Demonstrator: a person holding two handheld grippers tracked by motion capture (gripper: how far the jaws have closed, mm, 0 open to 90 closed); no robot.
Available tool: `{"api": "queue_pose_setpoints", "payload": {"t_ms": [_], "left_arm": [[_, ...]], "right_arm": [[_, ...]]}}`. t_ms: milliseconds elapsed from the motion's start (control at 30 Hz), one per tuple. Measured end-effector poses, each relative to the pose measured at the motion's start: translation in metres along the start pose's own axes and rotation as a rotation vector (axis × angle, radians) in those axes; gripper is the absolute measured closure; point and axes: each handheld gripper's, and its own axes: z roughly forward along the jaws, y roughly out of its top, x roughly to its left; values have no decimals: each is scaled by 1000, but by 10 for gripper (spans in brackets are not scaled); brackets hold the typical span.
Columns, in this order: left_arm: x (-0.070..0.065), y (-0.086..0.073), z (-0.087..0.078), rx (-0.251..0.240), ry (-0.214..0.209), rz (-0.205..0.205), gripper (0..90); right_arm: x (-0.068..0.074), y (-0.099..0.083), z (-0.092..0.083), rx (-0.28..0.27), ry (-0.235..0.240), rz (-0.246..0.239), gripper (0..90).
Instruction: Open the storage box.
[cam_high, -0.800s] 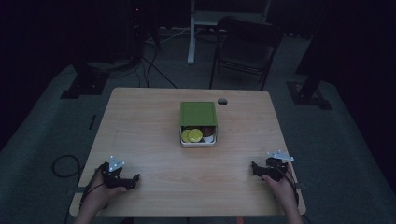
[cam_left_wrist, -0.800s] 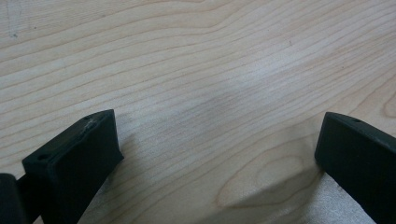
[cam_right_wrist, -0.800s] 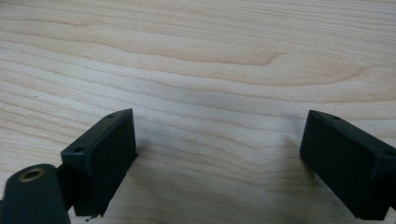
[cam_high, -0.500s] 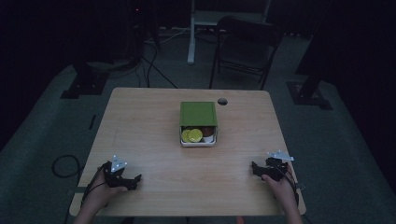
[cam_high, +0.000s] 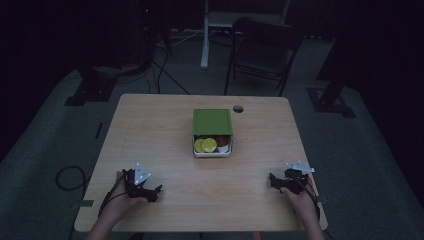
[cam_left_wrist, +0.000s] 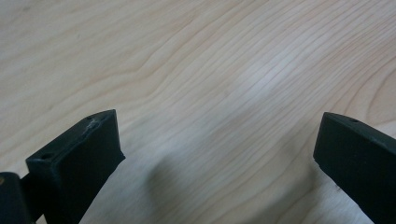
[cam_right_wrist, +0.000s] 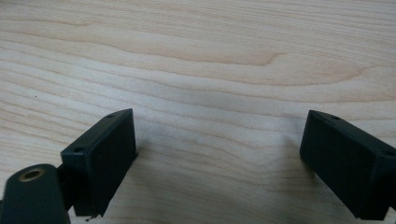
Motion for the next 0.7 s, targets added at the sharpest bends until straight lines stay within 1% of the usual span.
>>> {"api": "queue_pose_setpoints", "payload": {"t_ms": [133, 233, 267, 333, 533, 633, 700], "left_arm": [[-7, 9, 4, -9, 6, 43, 14], [-12, 15, 6, -21, 8, 64, 14], [-15, 17, 7, -24, 15, 80, 14], [-18, 19, 9, -28, 15, 96, 14], [-27, 26, 14, -38, -1, 124, 14], [-31, 29, 16, -46, -2, 147, 14], [-31, 29, 16, -46, -2, 147, 14]], "right_arm": [[0, 0, 0, 0, 0, -1, 102], [0, 0, 0, -1, 1, 1, 102], [0, 0, 0, -1, 0, -1, 102], [0, 0, 0, -1, 0, -1, 102], [0, 0, 0, 0, 0, -1, 102], [0, 0, 0, 0, 0, -1, 102], [0, 0, 0, 0, 0, 0, 102]]}}
